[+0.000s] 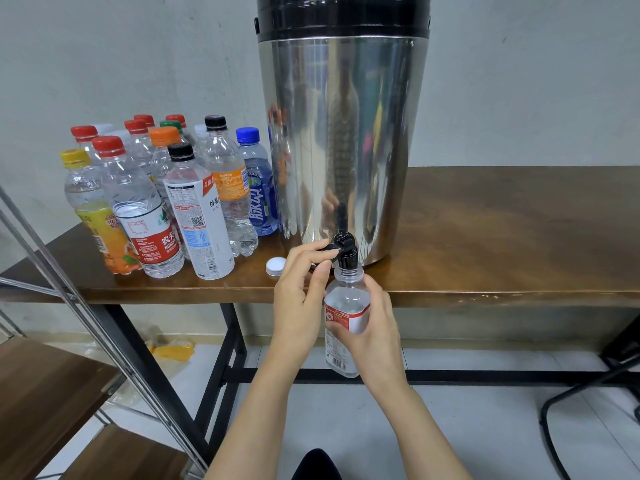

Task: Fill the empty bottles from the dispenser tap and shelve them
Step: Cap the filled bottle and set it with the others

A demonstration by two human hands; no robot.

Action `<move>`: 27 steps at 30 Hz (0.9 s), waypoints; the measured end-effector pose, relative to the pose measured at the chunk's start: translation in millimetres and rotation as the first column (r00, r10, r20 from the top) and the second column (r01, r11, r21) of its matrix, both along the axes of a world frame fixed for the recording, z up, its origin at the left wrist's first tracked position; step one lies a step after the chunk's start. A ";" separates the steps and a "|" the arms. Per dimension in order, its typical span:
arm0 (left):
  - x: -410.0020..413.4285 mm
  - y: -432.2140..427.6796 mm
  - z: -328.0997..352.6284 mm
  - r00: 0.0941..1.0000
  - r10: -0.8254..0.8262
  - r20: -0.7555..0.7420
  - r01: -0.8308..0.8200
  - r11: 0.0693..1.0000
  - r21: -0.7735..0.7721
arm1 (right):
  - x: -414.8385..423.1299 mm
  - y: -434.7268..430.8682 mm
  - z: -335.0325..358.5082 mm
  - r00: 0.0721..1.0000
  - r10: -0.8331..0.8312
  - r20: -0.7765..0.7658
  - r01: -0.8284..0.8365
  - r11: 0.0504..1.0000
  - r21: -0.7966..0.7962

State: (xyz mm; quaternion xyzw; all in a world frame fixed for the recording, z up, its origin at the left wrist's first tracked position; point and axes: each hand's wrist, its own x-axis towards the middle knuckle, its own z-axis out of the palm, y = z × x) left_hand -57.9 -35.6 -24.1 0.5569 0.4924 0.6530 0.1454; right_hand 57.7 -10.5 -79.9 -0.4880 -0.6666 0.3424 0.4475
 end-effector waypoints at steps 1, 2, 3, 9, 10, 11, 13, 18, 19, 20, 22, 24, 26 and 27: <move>0.2 0.0 0.3 1.000 -0.002 0.003 0.002 1.000 0.000 | 0.0 -0.3 0.0 1.000 0.002 -0.003 -0.002 1.000 0.001; 0.1 0.1 0.2 1.000 -0.003 0.004 0.003 1.000 0.001 | 0.3 -0.6 0.1 1.000 0.004 -0.005 -0.004 1.000 0.001; 0.2 0.3 0.1 1.000 -0.003 0.005 0.003 1.000 0.002 | 0.6 -0.8 0.5 1.000 0.005 -0.005 -0.005 1.000 0.002; -0.5 1.6 -2.4 1.000 -0.005 0.007 0.005 1.000 0.012 | 2.2 -0.7 1.0 1.000 0.013 -0.005 -0.013 1.000 0.005; -0.4 1.7 -2.4 1.000 -0.003 0.006 0.003 1.000 0.011 | 2.1 -0.7 0.7 1.000 0.012 -0.005 -0.012 1.000 0.006; -0.2 1.6 -2.0 1.000 -0.003 0.005 0.003 1.000 0.008 | 1.8 -0.7 0.8 1.000 0.012 -0.004 -0.012 1.000 0.006; 0.0 1.4 -1.5 1.000 -0.004 0.002 0.004 1.000 0.005 | 1.4 -0.5 0.7 1.000 0.010 -0.005 -0.010 1.000 0.002; -0.7 1.2 -2.1 1.000 -0.009 0.000 0.009 1.000 0.018 | 1.1 -0.1 1.5 1.000 0.007 -0.001 -0.007 1.000 -0.006; -0.8 1.1 -2.0 1.000 -0.008 -0.002 0.008 1.000 0.017 | 1.3 -0.2 1.7 1.000 0.007 0.001 -0.007 1.000 -0.006; -0.7 1.0 -1.8 1.000 -0.007 -0.003 0.007 1.000 0.015 | 1.2 -0.3 1.7 1.000 0.007 0.000 -0.007 1.000 -0.006; -0.7 0.7 -1.3 1.000 -0.007 -0.002 0.007 1.000 0.010 | 1.3 -0.6 2.0 1.000 0.006 0.001 -0.006 1.000 -0.008; -0.7 0.5 -0.7 1.000 -0.004 -0.004 0.004 1.000 0.006 | 1.3 -0.5 2.2 1.000 0.004 0.011 -0.004 1.000 -0.008; -0.9 0.5 -0.6 1.000 -0.005 -0.002 0.005 1.000 0.005 | 1.2 -0.6 2.7 1.000 0.005 0.020 -0.005 1.000 -0.008; -1.0 0.5 -0.6 1.000 -0.006 -0.001 0.006 1.000 0.005 | 1.2 -0.7 3.2 1.000 0.005 0.023 -0.005 1.000 -0.008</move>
